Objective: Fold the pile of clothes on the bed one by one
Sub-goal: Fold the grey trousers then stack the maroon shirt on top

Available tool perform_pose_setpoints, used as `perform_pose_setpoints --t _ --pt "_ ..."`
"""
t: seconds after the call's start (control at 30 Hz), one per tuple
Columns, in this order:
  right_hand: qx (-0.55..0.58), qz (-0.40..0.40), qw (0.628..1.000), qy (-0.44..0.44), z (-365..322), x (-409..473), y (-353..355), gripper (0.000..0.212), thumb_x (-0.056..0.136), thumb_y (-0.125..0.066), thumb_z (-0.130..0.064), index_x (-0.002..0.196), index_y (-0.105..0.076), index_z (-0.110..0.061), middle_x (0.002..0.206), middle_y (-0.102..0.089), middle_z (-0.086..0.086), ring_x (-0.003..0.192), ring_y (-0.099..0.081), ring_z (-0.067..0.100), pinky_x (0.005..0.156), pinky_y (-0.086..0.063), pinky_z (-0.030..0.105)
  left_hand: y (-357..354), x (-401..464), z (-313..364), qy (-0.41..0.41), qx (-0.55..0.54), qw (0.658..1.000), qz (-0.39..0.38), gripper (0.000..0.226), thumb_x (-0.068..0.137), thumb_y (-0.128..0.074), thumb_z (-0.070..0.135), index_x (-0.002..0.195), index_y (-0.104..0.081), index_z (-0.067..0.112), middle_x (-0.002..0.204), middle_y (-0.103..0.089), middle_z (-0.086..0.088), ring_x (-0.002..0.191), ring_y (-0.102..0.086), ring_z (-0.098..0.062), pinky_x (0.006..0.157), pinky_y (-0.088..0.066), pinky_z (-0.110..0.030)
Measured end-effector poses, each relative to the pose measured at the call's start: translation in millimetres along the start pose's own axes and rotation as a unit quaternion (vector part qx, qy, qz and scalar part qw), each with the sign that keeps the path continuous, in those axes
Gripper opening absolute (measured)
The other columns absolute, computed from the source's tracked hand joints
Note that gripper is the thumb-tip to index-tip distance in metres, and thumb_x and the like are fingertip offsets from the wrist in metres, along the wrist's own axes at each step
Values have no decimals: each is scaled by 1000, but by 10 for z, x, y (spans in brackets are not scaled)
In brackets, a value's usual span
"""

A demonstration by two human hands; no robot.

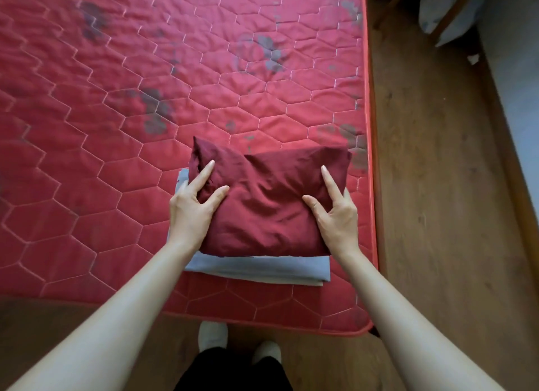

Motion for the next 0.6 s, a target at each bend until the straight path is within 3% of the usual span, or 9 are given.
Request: perform_pose_setpoints --t 0.07,0.13,0.23,0.43,0.6 --pt "-5 -6 1000 -17 124 -45 -198 67 84 -72 -37 144 -42 -32 107 -58 15 103 -61 31 90 -40 24 -54 52 -198 -4 11 1000 -9 57 81 -74 37 133 -53 43 132 -56 -10 115 -50 1 92 -22 6" --pt "-11 -17 999 -40 268 -92 -393 67 84 -71 -38 144 -41 -33 121 -57 20 114 -57 33 96 -40 30 -110 83 -383 -2 24 1000 -19 56 81 -74 37 134 -53 41 131 -56 -2 108 -47 5 84 -18 12" --pt "-9 -26 997 -78 440 -172 -594 67 85 -69 -41 145 -39 -34 139 -47 24 131 -45 34 105 -39 39 -155 100 -591 1 38 999 -35 57 83 -72 40 136 -50 43 124 -54 10 109 -46 4 88 -23 4" --pt "2 -28 995 -95 494 -209 -625 67 86 -67 -42 146 -37 -35 141 -44 27 135 -41 33 109 -36 40 -178 92 -584 -12 63 997 -38 58 84 -70 41 138 -48 41 126 -59 -1 117 -53 -11 89 -26 -2" --pt "14 -10 996 -85 440 -273 -506 67 85 -68 -44 145 -39 -38 130 -52 23 127 -50 32 107 -39 40 -107 30 -471 -30 49 998 -15 58 82 -71 46 134 -47 50 122 -56 5 106 -47 5 83 -22 9"
Point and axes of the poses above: each hand's wrist, its own x-axis towards the middle knuckle, its own y-axis out of the back of the hand, z = x × y, the point moved 3 cm from there along x, towards the middle knuckle
